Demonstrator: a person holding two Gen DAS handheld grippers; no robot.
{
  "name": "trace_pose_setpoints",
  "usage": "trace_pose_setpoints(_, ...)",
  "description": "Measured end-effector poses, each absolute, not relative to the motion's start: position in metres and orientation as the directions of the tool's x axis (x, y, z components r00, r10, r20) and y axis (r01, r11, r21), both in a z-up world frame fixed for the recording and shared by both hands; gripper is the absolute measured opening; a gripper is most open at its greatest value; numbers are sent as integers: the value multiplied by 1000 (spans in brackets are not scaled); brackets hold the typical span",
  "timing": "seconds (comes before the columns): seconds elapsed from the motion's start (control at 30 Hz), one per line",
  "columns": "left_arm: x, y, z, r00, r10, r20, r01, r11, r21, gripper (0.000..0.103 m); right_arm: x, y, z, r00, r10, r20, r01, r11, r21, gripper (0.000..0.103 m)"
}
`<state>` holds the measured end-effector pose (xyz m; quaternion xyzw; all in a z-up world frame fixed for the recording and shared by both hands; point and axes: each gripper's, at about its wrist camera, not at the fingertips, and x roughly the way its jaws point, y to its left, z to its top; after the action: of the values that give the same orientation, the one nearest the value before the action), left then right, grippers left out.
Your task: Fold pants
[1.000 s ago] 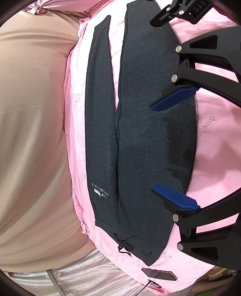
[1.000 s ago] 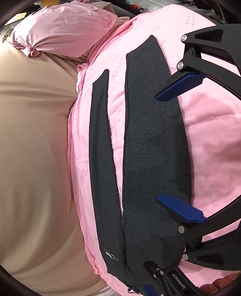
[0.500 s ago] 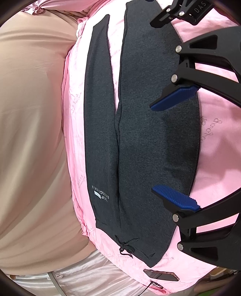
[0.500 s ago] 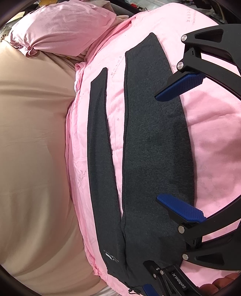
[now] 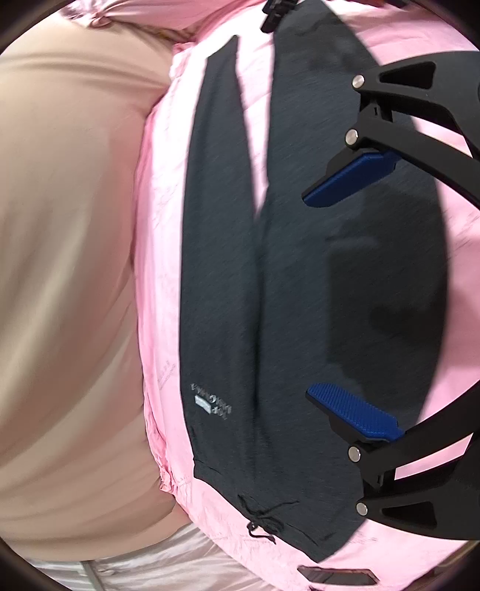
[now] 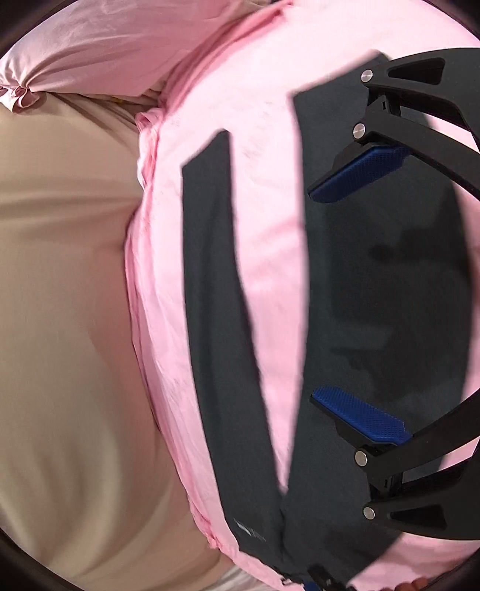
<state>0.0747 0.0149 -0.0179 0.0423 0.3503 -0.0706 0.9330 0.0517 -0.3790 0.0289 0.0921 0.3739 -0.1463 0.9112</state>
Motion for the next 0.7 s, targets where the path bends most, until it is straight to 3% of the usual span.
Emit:
trace_pose_setpoints(0.2,142,59,-3,760,-65,-647,105,994,23,94,125,-495,17,627,-219,-748,366,930,35,98)
trace_pose_setpoints(0.3,192,89,5,764,25,-644,26,997,69,94,163,-530,2,591,-203,-780,363,931,33,96)
trace_pose_setpoints(0.43,268,142,10,738,119,-664,-47,991,126,94,198,-554,-19,553,-162,-817,352,935,53,94)
trace_pose_setpoints(0.63,356,236,2,669,163,-725,-138,986,93,94,221,-563,-39,540,-123,-832,331,941,76,95)
trace_pose_setpoints(0.7,378,264,-6,647,187,-739,-174,980,95,94,224,-561,-40,552,-112,-826,314,946,82,91)
